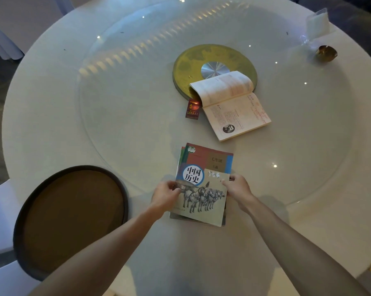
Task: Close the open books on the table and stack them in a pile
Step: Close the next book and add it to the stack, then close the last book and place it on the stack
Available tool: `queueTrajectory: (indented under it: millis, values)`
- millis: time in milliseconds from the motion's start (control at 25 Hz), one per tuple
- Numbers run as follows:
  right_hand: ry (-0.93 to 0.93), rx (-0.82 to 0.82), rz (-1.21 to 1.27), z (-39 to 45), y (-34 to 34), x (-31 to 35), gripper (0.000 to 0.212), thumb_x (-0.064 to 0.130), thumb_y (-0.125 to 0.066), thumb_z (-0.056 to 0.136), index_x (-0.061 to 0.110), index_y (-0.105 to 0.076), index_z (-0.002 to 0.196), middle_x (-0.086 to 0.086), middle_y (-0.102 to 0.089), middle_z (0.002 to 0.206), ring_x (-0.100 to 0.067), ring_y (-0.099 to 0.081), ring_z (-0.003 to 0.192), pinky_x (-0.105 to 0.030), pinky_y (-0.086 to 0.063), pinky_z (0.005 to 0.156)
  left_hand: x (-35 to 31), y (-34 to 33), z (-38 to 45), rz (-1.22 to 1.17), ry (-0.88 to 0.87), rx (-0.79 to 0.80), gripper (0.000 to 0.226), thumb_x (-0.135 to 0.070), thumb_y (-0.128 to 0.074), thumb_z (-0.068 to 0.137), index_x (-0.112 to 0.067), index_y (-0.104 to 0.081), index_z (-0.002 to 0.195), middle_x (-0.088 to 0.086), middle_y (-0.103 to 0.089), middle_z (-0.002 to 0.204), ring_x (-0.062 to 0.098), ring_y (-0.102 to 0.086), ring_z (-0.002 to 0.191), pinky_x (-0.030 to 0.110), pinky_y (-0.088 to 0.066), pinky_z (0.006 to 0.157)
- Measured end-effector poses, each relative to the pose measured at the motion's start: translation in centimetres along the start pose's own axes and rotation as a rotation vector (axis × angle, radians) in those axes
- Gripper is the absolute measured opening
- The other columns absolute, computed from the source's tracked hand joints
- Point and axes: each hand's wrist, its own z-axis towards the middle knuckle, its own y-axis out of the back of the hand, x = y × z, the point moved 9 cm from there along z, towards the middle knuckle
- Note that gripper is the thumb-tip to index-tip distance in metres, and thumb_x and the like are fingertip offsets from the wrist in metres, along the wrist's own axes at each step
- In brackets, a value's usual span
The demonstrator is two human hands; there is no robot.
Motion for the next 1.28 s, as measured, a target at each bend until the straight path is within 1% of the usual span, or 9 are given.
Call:
queueTrajectory:
  millis: [120,280,400,560,760,880,1000,1160,1280]
  values:
    - [0.082,-0.022,-0.06,-0.6,-0.4,0.6,0.022,0.014,-0.057,0.092,0.022,-0.07,0.108,-0.006,-0.073,0.112,-0.026,-0.07,0.101,-0.046,-0.06,0.087,0.3,0.2,0.4,0.033,-0.002,0.004,0.027,-0.018,-0.06,0.093,-0.01,-0.068,0.118,0.003,-0.073,0.107,0.015,-0.066,0.088,0.019,-0.045,0.059]
    - [0.118,-0.087,-0.193,0.0,-0.6,0.3,0.018,0.025,-0.053,0.082,0.032,-0.067,0.09,-0.006,-0.06,0.125,-0.026,-0.059,0.116,-0.051,-0.056,0.097,0.4,0.1,0.5,0.054,0.001,0.043,0.032,-0.018,-0.059,0.093,-0.014,-0.063,0.125,-0.001,-0.072,0.091,0.005,-0.063,0.073,0.017,-0.041,0.054]
    - [0.087,-0.068,-0.233,-0.6,-1.1,-0.1,0.028,0.031,-0.051,0.087,0.029,-0.07,0.107,-0.006,-0.056,0.133,-0.025,-0.056,0.121,-0.049,-0.055,0.099,-0.8,-0.2,0.7,0.087,-0.053,0.06,0.04,-0.018,-0.057,0.093,-0.02,-0.063,0.133,0.0,-0.069,0.099,0.011,-0.064,0.076,0.019,-0.044,0.057]
    - [0.057,-0.049,-0.256,-0.4,-1.3,-0.7,0.036,0.041,-0.052,0.088,0.026,-0.07,0.116,-0.007,-0.055,0.139,-0.024,-0.057,0.122,-0.045,-0.054,0.098,-0.6,-1.2,0.7,0.133,-0.032,0.061,0.033,-0.017,-0.055,0.09,-0.019,-0.074,0.117,-0.002,-0.076,0.095,0.011,-0.066,0.074,0.02,-0.044,0.053]
    - [0.007,-0.019,-0.255,0.8,-1.1,-2.0,0.03,0.046,-0.049,0.082,0.026,-0.067,0.094,-0.007,-0.067,0.111,-0.02,-0.071,0.09,-0.045,-0.063,0.078,-0.3,-1.1,1.2,0.124,0.005,0.057,0.034,-0.022,-0.056,0.09,-0.019,-0.072,0.12,0.002,-0.076,0.101,0.015,-0.07,0.075,0.022,-0.049,0.052]
    - [0.022,-0.022,-0.254,0.5,-1.0,-1.7,0.029,0.048,-0.048,0.083,0.026,-0.066,0.09,-0.006,-0.069,0.106,-0.019,-0.071,0.088,-0.043,-0.063,0.073,-1.6,-1.1,1.7,0.129,-0.025,0.012,0.039,-0.025,-0.057,0.09,-0.016,-0.07,0.126,0.004,-0.067,0.109,0.022,-0.071,0.083,0.029,-0.056,0.055]
    - [0.019,-0.013,-0.242,0.7,-0.9,-1.2,0.024,0.045,-0.052,0.086,0.025,-0.065,0.089,-0.007,-0.068,0.106,-0.018,-0.071,0.087,-0.031,-0.054,0.061,-1.9,-1.3,2.3,0.105,0.035,-0.004,0.032,-0.026,-0.059,0.088,-0.02,-0.075,0.115,0.001,-0.077,0.097,0.02,-0.073,0.079,0.028,-0.054,0.054]
    - [0.019,-0.032,-0.253,1.3,0.1,-0.5,0.023,0.036,-0.055,0.089,0.018,-0.063,0.079,-0.009,-0.07,0.096,-0.019,-0.066,0.077,-0.029,-0.044,0.057,-2.5,-0.8,2.6,0.084,0.068,0.02,0.025,-0.025,-0.058,0.088,-0.02,-0.076,0.104,-0.001,-0.079,0.092,0.02,-0.075,0.084,0.034,-0.058,0.064]
    - [0.026,-0.033,-0.293,2.6,1.5,0.5,0.029,0.031,-0.054,0.095,0.008,-0.07,0.086,-0.008,-0.074,0.088,-0.025,-0.069,0.08,-0.036,-0.05,0.065,-6.0,-0.1,4.9,0.14,-0.047,-0.03,0.034,-0.03,-0.058,0.091,-0.021,-0.069,0.122,0.002,-0.073,0.108,0.018,-0.07,0.091,0.027,-0.055,0.062]
